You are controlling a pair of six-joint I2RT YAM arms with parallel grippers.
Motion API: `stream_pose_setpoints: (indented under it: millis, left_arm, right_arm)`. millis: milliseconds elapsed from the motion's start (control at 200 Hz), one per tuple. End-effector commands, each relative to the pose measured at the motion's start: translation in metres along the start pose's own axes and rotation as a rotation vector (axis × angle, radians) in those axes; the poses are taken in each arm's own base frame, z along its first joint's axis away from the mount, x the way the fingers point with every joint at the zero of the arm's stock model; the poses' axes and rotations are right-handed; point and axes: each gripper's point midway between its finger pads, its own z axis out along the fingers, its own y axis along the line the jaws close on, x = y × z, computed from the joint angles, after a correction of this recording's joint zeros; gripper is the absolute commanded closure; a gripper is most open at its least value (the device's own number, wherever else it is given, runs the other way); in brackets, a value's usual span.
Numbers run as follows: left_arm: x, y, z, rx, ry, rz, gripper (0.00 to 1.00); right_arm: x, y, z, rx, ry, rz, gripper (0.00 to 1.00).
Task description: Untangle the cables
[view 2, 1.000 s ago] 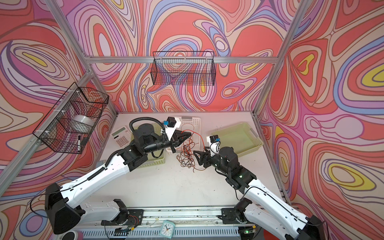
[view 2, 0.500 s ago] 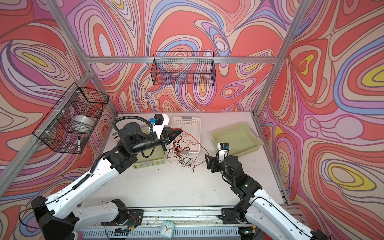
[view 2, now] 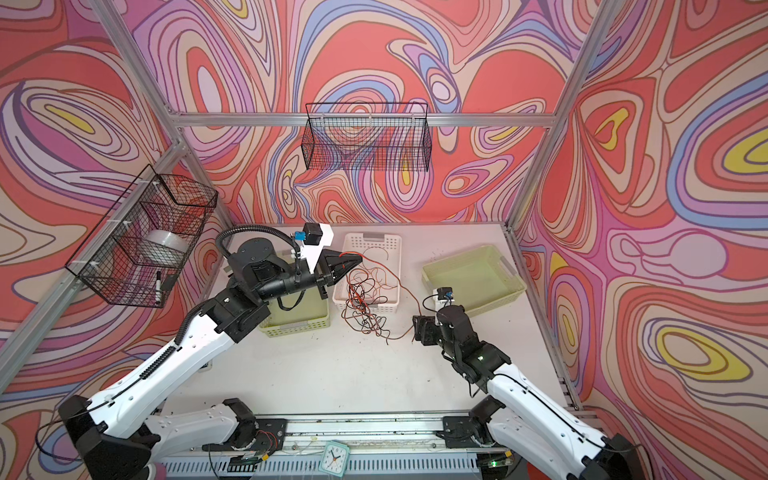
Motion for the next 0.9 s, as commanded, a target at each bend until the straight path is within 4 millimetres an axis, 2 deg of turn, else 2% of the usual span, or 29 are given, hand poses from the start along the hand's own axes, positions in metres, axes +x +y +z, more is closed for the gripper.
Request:
stream_pose_setpoints:
  millis: [0, 100, 260, 381, 461, 531, 596, 696, 776, 896]
  left_arm:
    - [-0.032, -0.001, -0.018, -0.014, -0.051, 0.077, 1.00]
    - [-0.038, 0.015, -0.026, -0.055, -0.062, 0.067, 1.00]
    - [-0.030, 0.038, -0.021, -0.084, -0.028, 0.026, 1.00]
    - [-0.029, 0.057, -0.019, -0.118, -0.031, -0.004, 1.00]
    - [-0.033, 0.065, -0.021, -0.137, -0.024, 0.019, 1.00]
    - [-0.042, 0.075, -0.031, -0.169, -0.015, 0.045, 1.00]
    - [-0.048, 0.074, -0.031, -0.134, -0.026, 0.042, 1.00]
    - [-0.044, 0.070, -0.024, -0.070, 0.002, 0.018, 1.00]
    - [-0.039, 0.066, -0.022, -0.036, 0.006, 0.016, 1.00]
    - [-0.030, 0.054, -0.020, 0.048, 0.009, -0.003, 1.00]
  right_arm:
    - [-0.005, 0.016, -0.012, -0.112, -0.046, -0.042, 0.21]
    - [-0.002, 0.024, -0.017, -0.156, -0.029, -0.070, 0.21]
    - [-0.002, 0.055, -0.023, -0.333, -0.012, -0.093, 0.21]
    - [0.007, 0.060, -0.020, -0.368, 0.020, -0.094, 0.20]
    - [0.013, 0.054, -0.019, -0.354, 0.015, -0.071, 0.20]
    - [0.021, 0.047, -0.016, -0.337, 0.014, -0.041, 0.21]
    - [0.028, 0.044, -0.014, -0.336, 0.015, -0.015, 0.21]
    - [0.029, 0.036, -0.014, -0.308, -0.013, -0.009, 0.22]
    - [0.022, 0.021, -0.016, -0.241, -0.093, 0.009, 0.21]
    - [0.000, -0.006, -0.029, -0.111, -0.253, 0.056, 0.19]
